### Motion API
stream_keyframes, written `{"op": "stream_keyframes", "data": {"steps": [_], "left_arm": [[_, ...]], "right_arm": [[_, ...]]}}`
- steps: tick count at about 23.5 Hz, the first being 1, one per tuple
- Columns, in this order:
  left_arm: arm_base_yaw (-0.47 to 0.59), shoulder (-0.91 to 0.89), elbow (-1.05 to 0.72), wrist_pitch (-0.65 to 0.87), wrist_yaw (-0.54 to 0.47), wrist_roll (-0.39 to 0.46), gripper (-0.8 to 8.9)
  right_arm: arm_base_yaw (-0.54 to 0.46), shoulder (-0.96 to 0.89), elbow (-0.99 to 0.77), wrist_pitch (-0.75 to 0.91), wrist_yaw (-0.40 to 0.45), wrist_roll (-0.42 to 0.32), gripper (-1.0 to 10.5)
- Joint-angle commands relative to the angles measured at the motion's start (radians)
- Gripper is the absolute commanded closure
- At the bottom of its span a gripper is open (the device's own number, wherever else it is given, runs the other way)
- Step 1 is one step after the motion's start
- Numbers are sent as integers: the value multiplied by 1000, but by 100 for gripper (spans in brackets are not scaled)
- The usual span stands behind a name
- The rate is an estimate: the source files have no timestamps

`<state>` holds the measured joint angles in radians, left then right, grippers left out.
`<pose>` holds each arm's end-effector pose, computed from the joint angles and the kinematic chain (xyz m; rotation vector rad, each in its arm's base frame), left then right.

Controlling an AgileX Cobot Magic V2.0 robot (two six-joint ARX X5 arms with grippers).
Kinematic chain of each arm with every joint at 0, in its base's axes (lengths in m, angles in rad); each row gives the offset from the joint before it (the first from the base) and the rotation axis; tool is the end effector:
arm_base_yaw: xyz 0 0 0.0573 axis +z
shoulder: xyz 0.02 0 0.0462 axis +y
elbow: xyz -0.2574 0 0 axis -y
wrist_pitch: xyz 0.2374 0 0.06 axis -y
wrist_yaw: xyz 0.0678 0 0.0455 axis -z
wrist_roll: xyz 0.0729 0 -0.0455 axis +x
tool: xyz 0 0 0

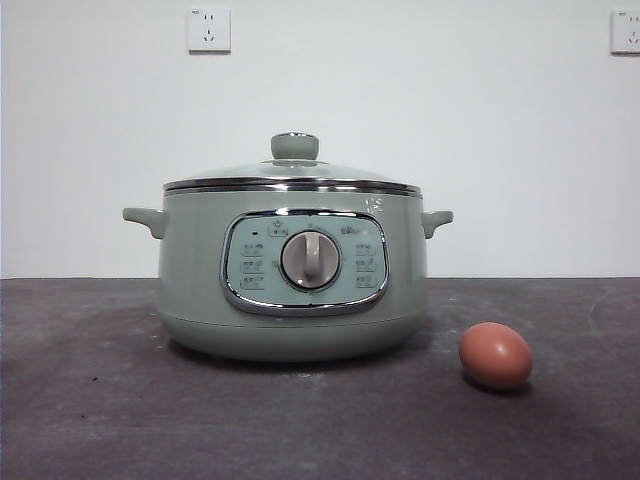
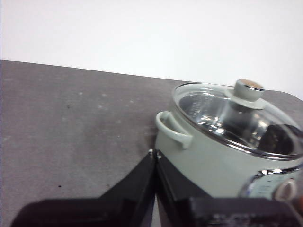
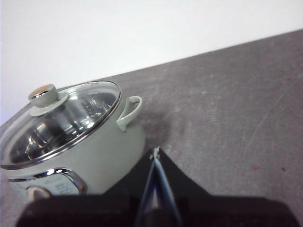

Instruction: Pick up the egg,open the lid,put the egg in the pot,close the lid

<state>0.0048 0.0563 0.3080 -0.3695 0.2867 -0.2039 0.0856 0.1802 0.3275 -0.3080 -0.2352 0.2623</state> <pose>0.1149 -0.0201 0.2190 -0.2195 0.1453 -0.2688 0.1278 0.0280 0.2216 0.2715 0.2020 0.2972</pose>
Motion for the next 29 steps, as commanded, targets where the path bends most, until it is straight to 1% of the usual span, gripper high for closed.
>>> {"op": "stream_keyframes", "data": {"steps": [1,5,12,16,21,24,26,28,29], "left_arm": [[3,29,49,-41,31,-5,820],[3,84,132,-116,79,16,820],[3,212,311,-279,144,108,820],[3,293,417,-370,198,145,820],[2,376,533,-486,267,194,820],[1,418,603,-579,272,236,820],[1,425,623,-618,272,237,820],[1,425,624,-629,272,243,820],[1,425,624,-631,272,243,820]], "right_arm": [[3,56,93,-61,-6,-24,958],[3,139,225,-174,-55,-100,958],[3,269,458,-430,-55,-235,958],[3,325,558,-560,-55,-284,958],[3,380,635,-694,-56,-325,958],[3,418,680,-793,-56,-325,958],[3,438,705,-830,-60,-325,958],[3,450,717,-831,-103,-325,958],[3,455,719,-831,-107,-325,958]]}}
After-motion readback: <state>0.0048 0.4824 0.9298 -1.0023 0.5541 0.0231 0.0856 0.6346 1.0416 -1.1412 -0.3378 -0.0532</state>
